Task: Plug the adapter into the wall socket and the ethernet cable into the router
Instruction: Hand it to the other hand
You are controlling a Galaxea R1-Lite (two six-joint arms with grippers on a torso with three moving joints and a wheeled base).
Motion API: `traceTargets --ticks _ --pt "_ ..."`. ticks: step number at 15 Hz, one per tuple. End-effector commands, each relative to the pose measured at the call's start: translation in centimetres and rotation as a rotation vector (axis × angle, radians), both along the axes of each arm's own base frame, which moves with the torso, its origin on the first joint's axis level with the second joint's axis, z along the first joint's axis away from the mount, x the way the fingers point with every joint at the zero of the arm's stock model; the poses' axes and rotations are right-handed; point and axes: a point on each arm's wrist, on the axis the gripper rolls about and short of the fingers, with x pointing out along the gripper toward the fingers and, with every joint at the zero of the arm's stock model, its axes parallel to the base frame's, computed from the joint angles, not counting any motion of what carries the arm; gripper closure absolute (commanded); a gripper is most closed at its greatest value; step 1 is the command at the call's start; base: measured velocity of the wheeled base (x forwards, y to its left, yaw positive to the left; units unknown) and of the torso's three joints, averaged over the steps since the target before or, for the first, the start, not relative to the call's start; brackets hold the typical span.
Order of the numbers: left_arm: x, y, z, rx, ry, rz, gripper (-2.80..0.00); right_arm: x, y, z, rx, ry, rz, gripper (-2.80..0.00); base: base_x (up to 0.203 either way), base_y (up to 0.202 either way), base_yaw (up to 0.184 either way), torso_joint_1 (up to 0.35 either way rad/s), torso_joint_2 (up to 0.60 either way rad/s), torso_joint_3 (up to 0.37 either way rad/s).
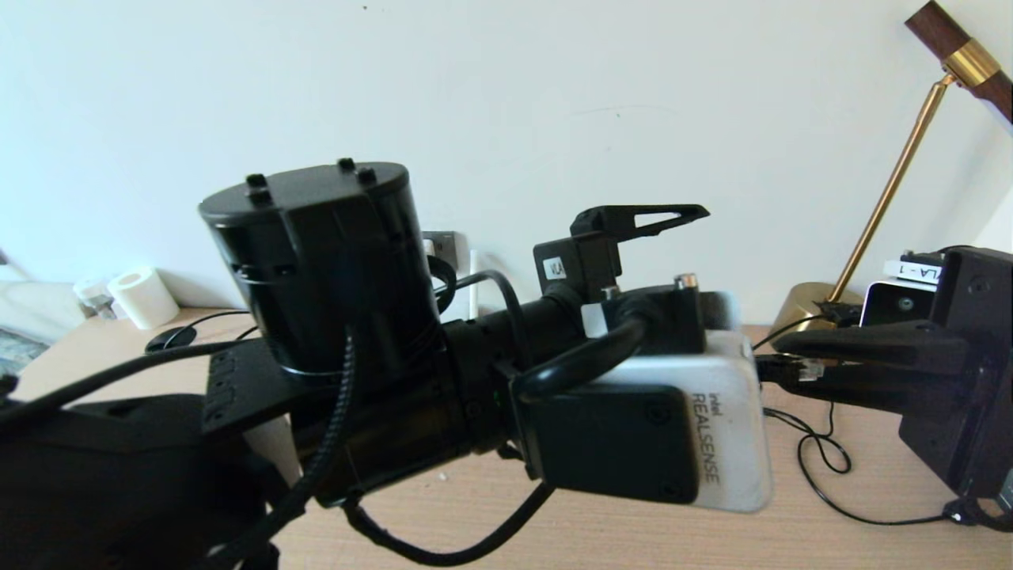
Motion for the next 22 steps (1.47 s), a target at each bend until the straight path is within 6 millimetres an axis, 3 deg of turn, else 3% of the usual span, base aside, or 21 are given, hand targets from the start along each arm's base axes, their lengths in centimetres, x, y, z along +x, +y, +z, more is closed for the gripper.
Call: traceTargets --ticks 1,9,17,22 --pt "0.0 0.0 -0.1 0.002 -0.007 -0.001 -2.80 0.1 0.0 0.0 0.003 0.010 0.006 0.00 0.000 0.000 0.000 0.000 0.00 0.000" --pt "-0.1 0.0 -0.3 0.009 -0.005 -0.031 -2.80 0.2 0.1 -0.2 0.001 0.017 0.008 0.00 0.000 0.000 0.000 0.000 0.00 0.000" --pt "-1.0 1.3 -1.4 0.045 0.019 -0.028 -2.80 0.2 0.0 -0.1 0.002 0.016 0.000 0.00 0.000 0.000 0.000 0.000 0.00 0.000" --pt "-1.0 0.9 -1.4 0.045 0.019 -0.036 -2.80 0.3 0.0 -0.2 0.001 0.018 -0.002 0.00 0.000 0.000 0.000 0.000 0.00 0.000"
